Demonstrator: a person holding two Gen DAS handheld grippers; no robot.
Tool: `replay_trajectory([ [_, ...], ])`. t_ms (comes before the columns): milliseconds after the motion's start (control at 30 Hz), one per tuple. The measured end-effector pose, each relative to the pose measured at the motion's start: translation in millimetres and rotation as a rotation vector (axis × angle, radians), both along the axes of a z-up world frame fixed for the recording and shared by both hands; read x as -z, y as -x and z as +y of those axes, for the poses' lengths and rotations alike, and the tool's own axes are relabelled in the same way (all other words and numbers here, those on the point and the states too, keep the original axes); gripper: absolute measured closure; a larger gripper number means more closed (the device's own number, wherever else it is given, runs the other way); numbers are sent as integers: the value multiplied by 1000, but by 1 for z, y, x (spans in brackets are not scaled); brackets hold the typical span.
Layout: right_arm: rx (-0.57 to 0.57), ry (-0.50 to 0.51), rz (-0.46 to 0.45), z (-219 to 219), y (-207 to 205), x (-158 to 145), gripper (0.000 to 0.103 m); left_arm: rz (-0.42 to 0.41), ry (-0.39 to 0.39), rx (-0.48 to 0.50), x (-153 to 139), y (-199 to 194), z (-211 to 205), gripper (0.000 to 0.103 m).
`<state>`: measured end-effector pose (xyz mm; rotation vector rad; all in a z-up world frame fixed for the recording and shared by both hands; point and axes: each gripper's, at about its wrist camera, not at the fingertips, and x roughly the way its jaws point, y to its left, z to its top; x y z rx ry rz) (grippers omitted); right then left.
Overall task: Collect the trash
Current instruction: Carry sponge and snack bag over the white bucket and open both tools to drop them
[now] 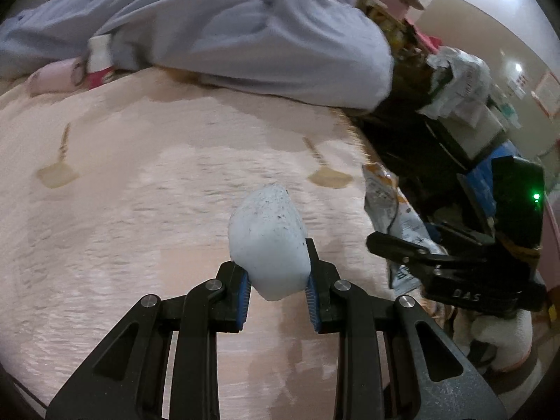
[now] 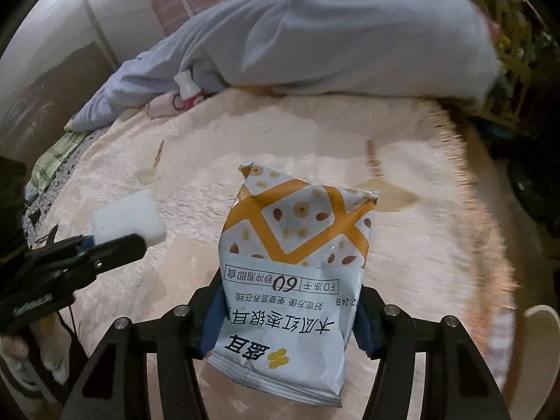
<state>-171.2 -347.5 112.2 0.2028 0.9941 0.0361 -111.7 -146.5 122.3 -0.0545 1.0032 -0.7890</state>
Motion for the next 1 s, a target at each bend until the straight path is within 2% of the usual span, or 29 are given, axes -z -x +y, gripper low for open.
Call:
replay_trajectory([
  [167, 57, 23, -21, -38, 40, -21, 43, -3, 10, 84, -7, 25, -47, 79],
  [367, 170, 45, -10, -95, 92, -27, 42, -6, 9, 200, -13, 59, -110, 79],
  [667, 331, 68, 34, -173, 162, -17, 41, -10, -6, 346, -13, 109, -192, 79],
  [1000, 480, 65, 62, -234, 218, 2, 36, 22, -11, 470, -2, 151, -269, 79],
])
